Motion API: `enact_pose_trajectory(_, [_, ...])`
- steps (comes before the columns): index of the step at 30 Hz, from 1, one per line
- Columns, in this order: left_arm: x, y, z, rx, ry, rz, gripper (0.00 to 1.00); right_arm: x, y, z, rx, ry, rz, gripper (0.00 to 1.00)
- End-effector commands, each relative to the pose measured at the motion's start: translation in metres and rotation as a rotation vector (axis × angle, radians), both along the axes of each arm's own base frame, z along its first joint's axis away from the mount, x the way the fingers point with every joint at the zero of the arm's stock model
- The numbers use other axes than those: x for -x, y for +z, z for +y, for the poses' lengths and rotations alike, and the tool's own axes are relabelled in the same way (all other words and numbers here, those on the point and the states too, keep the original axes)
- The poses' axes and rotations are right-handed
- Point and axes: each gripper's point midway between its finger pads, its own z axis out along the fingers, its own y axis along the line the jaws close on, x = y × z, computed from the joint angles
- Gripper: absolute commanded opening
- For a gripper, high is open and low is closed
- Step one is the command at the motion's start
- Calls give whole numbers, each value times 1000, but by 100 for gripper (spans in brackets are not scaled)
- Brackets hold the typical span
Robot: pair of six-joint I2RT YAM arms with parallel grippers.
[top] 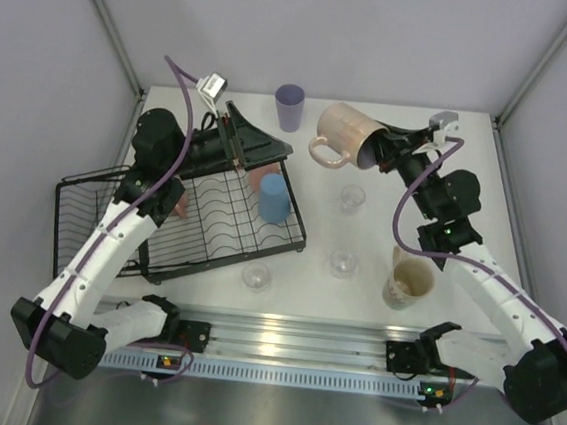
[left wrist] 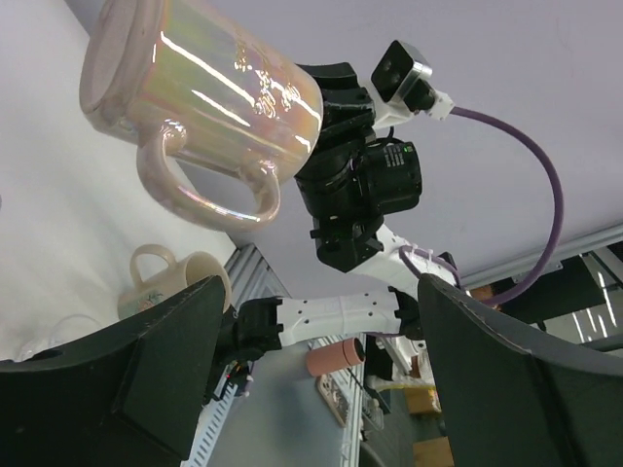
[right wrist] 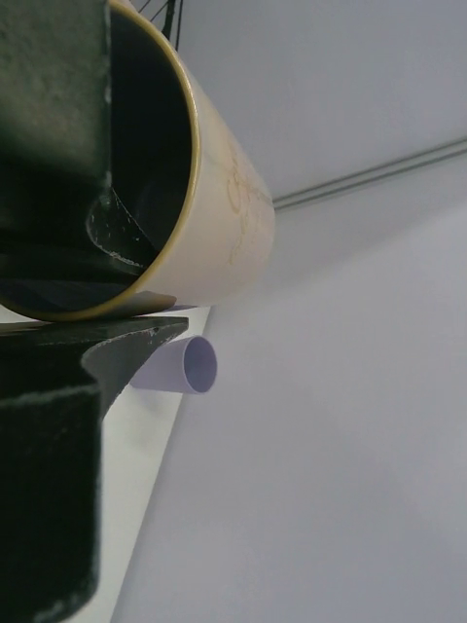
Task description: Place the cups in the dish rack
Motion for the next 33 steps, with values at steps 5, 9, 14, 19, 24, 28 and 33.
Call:
enact_pose_trajectory(5, [2, -15, -16, 19, -79, 62, 85, 44, 82, 14, -143, 17, -290, 0])
enact_pose_trajectory(9, [-3, -38, -16, 2, -64, 113, 85, 48, 83, 27, -128, 33, -292, 0])
enact_pose_trajectory(14, [-6, -52, -18, 2, -60, 143, 84, 54, 81, 39, -123, 52, -295, 0])
enact_pose_trajectory(19, [-2, -45, -18, 36, -76, 120, 79, 57, 77, 46, -132, 63, -289, 0])
enact_pose_trajectory(24, [0, -45, -17, 39, -76, 110, 68, 58, 68, 58, -141, 96, -273, 0])
enact_pose_trajectory(28, [6, -45, -16, 56, -91, 124, 55, 60, 66, 64, -154, 106, -283, 0])
enact_pose_trajectory(33, [18, -30, -15, 121, -159, 67, 58, 60, 60, 69, -164, 117, -285, 0])
